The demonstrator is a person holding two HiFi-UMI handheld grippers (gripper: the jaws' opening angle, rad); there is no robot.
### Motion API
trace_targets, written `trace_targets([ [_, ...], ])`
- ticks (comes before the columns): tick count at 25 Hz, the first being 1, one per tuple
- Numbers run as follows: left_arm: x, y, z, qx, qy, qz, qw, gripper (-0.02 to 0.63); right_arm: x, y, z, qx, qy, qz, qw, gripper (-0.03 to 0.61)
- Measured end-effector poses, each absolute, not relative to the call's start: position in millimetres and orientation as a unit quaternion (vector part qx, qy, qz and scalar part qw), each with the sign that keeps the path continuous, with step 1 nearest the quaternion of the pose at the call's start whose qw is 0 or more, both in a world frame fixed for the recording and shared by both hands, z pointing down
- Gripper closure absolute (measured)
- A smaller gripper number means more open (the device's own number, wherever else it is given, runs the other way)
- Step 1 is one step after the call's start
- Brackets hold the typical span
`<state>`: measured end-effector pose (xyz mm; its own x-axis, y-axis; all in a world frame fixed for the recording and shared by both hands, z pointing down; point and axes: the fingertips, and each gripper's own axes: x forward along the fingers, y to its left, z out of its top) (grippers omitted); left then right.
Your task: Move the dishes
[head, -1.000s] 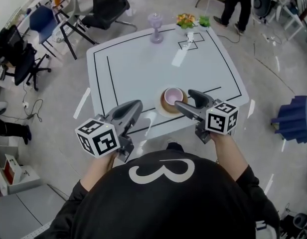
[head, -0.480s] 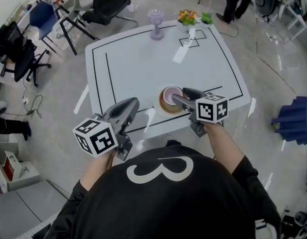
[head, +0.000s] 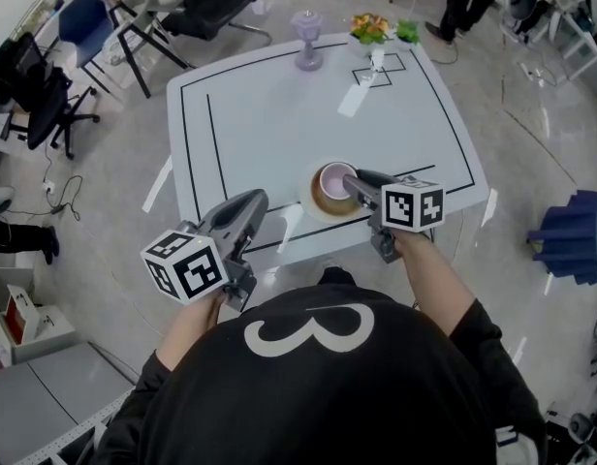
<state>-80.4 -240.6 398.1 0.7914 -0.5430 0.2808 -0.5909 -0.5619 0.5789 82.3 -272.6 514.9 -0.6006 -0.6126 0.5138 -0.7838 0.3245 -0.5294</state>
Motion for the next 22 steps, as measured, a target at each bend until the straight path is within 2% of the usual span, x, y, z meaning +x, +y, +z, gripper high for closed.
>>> trace_targets([
  [8, -78.4, -243.0, 397.2, 0.884, -0.319, 0.041, 0.34, 0.611, 85.3, -276.7, 516.2, 0.44, -0.805, 0.38, 0.122, 0.535],
  [22, -64.6, -257.0, 389.5, 0.887, -0.319, 0.037, 0.333, 0.611, 82.3, -275.3, 494.1, 0.398, -0.831, 0.365, 0.133, 0.54],
])
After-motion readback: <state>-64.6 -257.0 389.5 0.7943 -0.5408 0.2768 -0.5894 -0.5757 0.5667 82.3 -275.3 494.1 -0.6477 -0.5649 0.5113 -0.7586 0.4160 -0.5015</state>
